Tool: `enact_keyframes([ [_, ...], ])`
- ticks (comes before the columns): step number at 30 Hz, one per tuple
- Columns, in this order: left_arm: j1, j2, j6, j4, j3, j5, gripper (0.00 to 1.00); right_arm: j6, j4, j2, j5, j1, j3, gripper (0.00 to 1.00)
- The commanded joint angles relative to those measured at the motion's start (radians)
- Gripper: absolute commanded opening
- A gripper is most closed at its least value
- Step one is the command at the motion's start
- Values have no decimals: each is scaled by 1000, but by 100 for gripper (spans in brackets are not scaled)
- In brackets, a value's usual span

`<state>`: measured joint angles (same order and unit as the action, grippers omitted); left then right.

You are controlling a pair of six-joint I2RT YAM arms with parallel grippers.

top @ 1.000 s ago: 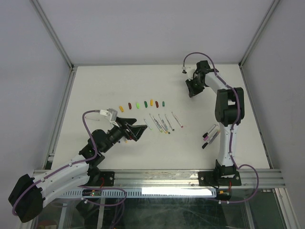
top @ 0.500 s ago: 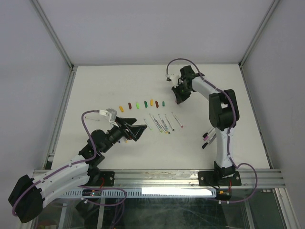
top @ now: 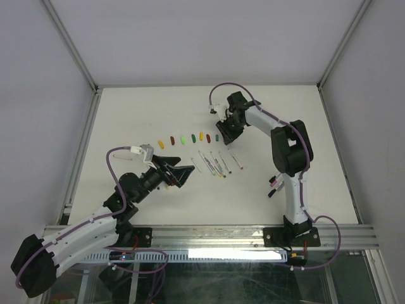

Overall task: Open the pen caps
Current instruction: Move the pen cap to the center of the board, then pick up the pen from the center of the board.

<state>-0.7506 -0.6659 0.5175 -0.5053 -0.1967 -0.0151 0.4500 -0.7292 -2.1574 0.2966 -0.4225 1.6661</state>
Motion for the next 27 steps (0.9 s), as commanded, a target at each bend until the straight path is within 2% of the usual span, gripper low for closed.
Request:
enact_keyframes([
  [1,10,14,12,-23,2,10,99,-7,2,77,7,4,-4,39],
  [7,11,30,9,-7,-3,9,99,37,4,217,59,21,-57,44],
  [12,11,48,4,7,-1,8,99,248,-71,384,237,92,-166,43],
  [17,11,53,3,7,0,10,99,670,-299,492,353,256,-232,40],
  [20,11,46,5,-4,2,11,99,1052,-484,535,359,367,-265,41],
  [22,11,37,7,-18,2,16,99,1307,-535,552,304,434,-308,44],
  [27,11,6,16,-40,-1,32,99,1544,-526,520,116,480,-384,44],
])
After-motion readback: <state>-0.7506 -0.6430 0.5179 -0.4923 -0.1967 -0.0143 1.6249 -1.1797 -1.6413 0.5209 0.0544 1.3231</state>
